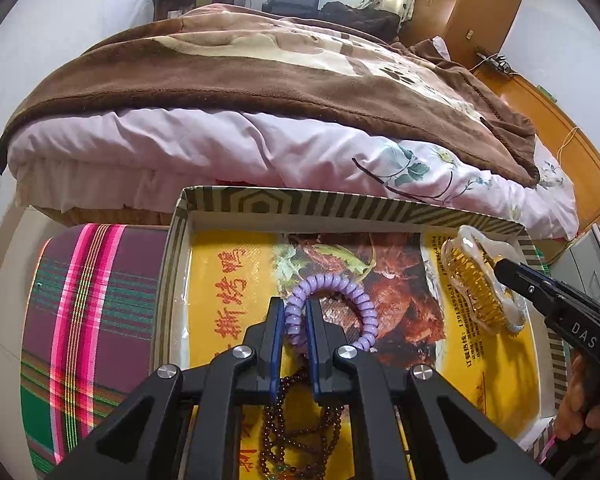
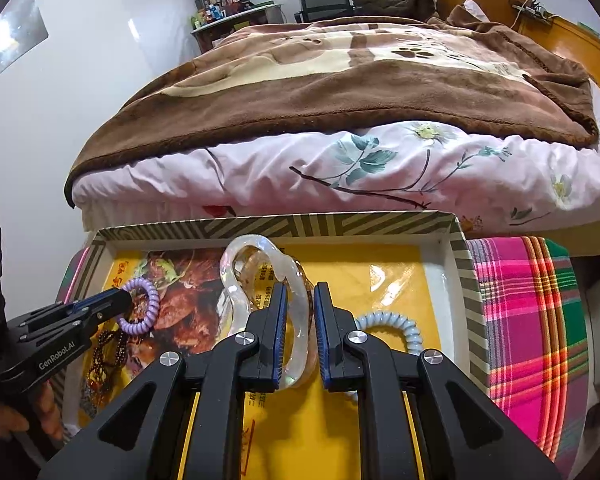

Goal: Organize jewelry
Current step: 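Carry both pieces into the yellow box and open both tools, then withdraw both open tools from the yellow box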

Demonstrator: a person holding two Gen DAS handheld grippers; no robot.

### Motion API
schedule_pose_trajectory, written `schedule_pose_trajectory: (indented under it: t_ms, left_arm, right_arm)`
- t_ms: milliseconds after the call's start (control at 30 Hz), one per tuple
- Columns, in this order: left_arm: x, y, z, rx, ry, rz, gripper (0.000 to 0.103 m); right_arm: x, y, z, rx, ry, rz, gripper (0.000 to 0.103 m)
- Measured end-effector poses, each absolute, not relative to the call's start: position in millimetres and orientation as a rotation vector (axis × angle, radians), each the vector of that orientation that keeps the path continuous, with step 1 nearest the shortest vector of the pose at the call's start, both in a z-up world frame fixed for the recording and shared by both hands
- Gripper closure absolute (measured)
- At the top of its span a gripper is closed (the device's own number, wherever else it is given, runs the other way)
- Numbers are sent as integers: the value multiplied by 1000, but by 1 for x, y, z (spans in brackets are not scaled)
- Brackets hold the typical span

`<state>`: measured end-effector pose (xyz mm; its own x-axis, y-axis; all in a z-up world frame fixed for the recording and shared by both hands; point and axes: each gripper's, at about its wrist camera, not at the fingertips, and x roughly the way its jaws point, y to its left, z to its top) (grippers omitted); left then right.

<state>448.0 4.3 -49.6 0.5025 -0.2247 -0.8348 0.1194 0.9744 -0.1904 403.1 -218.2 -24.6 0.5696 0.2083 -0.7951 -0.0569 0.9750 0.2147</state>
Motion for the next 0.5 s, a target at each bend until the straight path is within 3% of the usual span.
schedule_pose_trajectory:
  t_ms: [100,233,300,367,500]
  left_arm:
    - [448,3,-48,-113,1023,-210,73]
    - [444,0,-46,-103,1021,-217,65]
    - [440,-1,-42,-97,1010,-211,47]
    - [435,0,-38,-97,995,-208,44]
    - [418,-4,-25,-51,959,-199,41]
  right_arm:
    - [403,-217,-24,166,955,154,89]
    - [402,-218,-21,165,944,146,83]
    - [399,-220,-18,174,935,148,75]
    - [396,-221,-14,176,923,154,61]
    - [387,-219,-6,159,900,160,61]
